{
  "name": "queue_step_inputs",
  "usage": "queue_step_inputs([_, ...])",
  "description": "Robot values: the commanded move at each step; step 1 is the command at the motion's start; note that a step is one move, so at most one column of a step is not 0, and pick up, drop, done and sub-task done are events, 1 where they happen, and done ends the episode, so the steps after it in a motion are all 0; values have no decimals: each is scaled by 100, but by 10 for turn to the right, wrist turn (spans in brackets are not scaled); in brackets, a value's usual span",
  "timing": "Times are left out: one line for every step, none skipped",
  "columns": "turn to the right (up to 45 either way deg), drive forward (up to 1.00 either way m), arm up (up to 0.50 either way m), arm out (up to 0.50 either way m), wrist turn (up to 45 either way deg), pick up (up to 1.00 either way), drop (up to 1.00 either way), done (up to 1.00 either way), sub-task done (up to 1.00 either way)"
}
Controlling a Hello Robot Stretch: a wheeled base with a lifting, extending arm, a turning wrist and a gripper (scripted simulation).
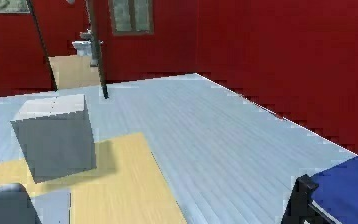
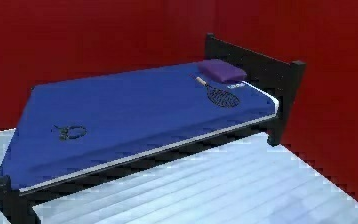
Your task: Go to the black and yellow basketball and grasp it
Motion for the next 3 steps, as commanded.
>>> queue_step_inputs([-450,0,0,0,0,0,0,0,0])
queue_step_inputs([-450,0,0,0,0,0,0,0,0])
queue_step_inputs([-450,0,0,0,0,0,0,0,0])
